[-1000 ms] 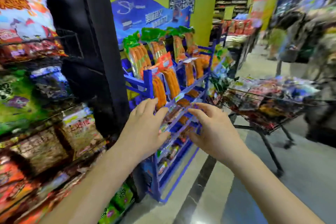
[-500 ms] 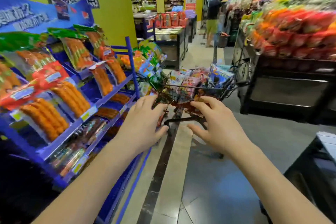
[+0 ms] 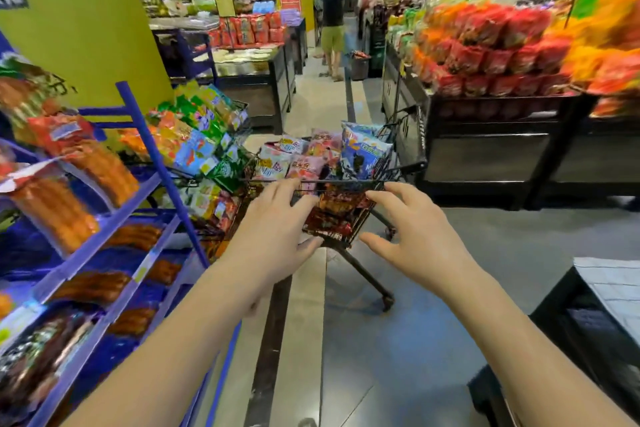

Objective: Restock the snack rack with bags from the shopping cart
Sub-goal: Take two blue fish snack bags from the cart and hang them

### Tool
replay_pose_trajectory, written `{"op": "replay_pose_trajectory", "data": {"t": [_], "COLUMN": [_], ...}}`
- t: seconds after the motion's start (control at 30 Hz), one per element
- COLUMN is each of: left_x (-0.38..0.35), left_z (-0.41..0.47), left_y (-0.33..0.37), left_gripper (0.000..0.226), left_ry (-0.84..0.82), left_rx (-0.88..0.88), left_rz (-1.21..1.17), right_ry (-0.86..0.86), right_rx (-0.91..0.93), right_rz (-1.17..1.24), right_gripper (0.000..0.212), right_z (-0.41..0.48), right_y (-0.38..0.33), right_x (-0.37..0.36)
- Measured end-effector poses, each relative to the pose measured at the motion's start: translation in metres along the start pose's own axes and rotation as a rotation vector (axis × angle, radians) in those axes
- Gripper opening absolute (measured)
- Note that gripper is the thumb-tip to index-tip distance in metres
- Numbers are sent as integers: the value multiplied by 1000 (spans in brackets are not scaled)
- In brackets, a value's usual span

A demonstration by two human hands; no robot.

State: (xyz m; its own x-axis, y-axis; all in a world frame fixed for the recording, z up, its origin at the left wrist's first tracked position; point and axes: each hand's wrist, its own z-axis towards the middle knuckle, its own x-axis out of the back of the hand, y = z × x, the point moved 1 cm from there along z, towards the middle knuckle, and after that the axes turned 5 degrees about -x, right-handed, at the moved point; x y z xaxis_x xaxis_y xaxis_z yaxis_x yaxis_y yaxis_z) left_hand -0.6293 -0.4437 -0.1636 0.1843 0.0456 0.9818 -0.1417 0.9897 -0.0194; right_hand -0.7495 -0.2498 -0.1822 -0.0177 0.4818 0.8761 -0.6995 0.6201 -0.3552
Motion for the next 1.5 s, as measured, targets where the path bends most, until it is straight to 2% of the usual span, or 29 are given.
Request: {"op": "replay_pose_trajectory", "data": {"t": [0.37, 0.7, 1.1, 1.23, 1.33, 1.5], "left_x": [-43, -105, -181, -200, -216, -255], "left_z": [167, 288, 436, 467, 481, 503], "left_y": [-116, -146, -151, -157, -162, -170], "left_gripper": [68, 70, 70, 72, 82, 113], "left_ry": [-33, -72, -238, -239, -271, -398], "left_rx": [-135, -235, -193, -171, -125, 52], "left_rz": [-77, -115, -66, -146, -218, -539], "right_ry": [-43, -74, -197, -225, -229, -263], "right_rx": [-182, -284, -278, -254, -275, -299], "right_rz": [-24, -49, 33, 38, 62, 75], "right_gripper": [71, 69, 70, 67, 65, 63], "right_z": [148, 247, 380, 407, 417, 426], "right_y": [28, 80, 192, 217, 227, 235], "right_x": [-67, -106, -178, -196, -204, -215]}}
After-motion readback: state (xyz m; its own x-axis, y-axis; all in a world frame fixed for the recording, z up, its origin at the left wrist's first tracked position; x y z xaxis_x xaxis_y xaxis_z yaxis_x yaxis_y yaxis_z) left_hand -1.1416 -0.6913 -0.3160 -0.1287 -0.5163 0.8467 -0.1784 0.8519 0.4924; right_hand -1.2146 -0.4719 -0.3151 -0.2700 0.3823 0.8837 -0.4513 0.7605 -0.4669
